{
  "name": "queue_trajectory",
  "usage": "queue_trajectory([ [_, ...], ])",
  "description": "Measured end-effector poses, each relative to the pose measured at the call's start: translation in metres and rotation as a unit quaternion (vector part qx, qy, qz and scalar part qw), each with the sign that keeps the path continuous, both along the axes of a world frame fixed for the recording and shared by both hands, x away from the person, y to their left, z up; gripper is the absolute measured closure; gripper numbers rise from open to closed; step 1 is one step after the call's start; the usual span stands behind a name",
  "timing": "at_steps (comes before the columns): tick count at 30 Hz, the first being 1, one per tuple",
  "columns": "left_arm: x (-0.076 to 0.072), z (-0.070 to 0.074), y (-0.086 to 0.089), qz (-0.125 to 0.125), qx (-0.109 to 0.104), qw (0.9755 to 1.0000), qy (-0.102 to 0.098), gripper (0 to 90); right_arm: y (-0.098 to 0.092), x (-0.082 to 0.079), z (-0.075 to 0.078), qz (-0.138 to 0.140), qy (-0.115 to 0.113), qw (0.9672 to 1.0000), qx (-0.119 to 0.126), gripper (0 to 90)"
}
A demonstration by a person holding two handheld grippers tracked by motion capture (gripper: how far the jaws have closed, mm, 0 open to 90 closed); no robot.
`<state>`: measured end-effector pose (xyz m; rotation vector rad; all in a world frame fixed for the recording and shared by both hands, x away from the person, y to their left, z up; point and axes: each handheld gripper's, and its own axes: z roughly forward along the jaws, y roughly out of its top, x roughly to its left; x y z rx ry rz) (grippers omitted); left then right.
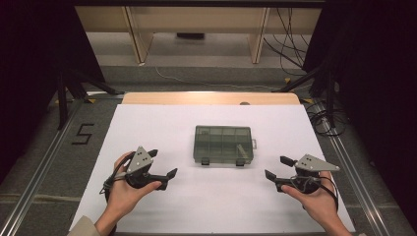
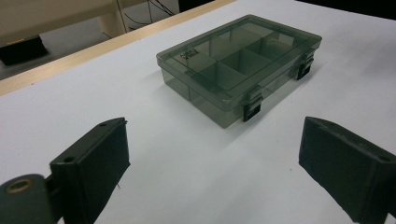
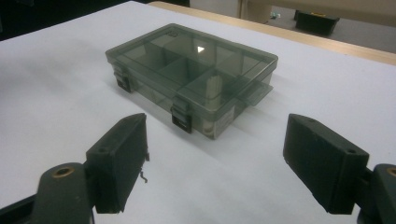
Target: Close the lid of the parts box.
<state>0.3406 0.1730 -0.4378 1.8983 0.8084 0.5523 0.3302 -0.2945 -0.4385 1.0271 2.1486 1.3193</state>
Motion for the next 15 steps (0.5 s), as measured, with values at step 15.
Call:
queue_trajectory([
  [15,-0.008,-0.005,0.017,0.015,-0.004,0.9999,0.002,9.4,-0.010,-0.010,-0.001,-0.006,0.001,1.0000,0.006,22.2],
])
